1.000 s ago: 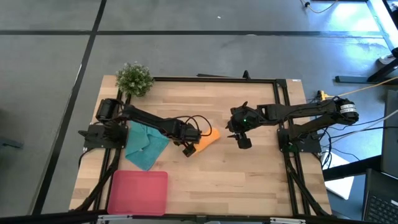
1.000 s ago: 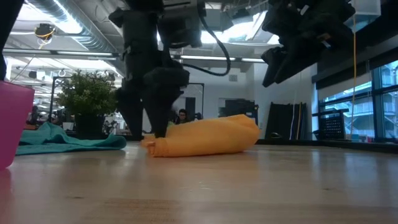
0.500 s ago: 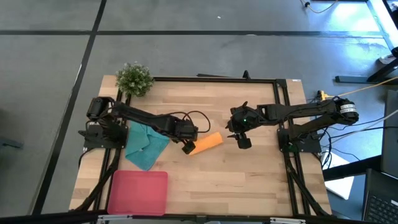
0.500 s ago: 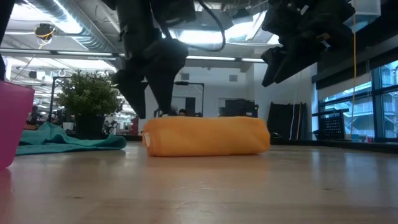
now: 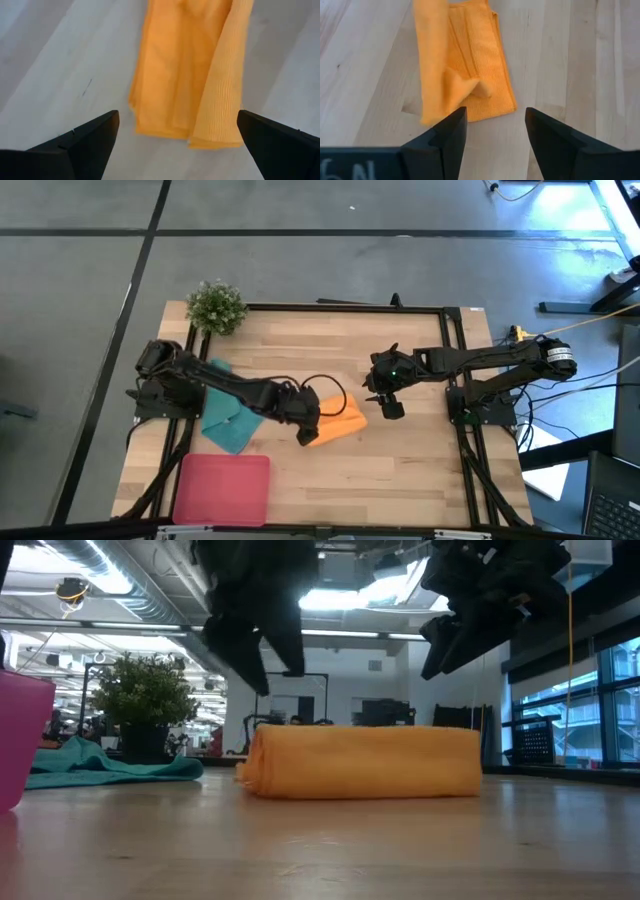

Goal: Roll microfiber towels into tight, uniform cylinder then place into a basket
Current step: Roll the yellow microfiber cloth

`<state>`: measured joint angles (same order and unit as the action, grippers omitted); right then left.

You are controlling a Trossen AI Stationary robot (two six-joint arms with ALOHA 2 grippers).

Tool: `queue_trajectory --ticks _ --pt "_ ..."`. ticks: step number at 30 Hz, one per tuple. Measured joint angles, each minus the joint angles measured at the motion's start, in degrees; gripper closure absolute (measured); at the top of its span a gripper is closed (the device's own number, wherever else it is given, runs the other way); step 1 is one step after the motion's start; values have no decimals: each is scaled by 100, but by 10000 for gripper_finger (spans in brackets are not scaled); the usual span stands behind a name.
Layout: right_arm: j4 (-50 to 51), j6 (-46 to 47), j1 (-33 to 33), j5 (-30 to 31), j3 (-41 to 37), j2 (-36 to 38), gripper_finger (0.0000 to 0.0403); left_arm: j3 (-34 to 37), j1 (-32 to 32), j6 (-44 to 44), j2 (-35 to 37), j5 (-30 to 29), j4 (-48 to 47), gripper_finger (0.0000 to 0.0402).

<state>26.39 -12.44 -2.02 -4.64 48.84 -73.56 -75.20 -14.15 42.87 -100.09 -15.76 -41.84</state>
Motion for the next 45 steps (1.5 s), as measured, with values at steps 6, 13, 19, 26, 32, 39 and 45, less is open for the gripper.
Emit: queue_trajectory --ticks 6,13,19,26,32,39,45 --pt "-2 -1 1 0 0 0 200 0 -362 -279 0 -310 457 4" --pt "-2 -1 2 0 0 0 200 0 -730 -595 0 -334 867 4" --pt "0 -1 2 0 0 0 200 0 -907 -658 0 -338 950 4" --pt "-30 -1 2 0 0 0 200 0 -1065 -756 -106 -337 975 4" --pt "-114 168 2 -206 0 0 200 -4 -1239 -754 -316 -316 1174 4" --pt "-100 188 13 -1095 0 2 200 -2 -1386 -699 -389 -300 1334 4" --pt "-103 21 454 -889 -189 7 216 -2 -1476 -553 -389 -300 1626 4"
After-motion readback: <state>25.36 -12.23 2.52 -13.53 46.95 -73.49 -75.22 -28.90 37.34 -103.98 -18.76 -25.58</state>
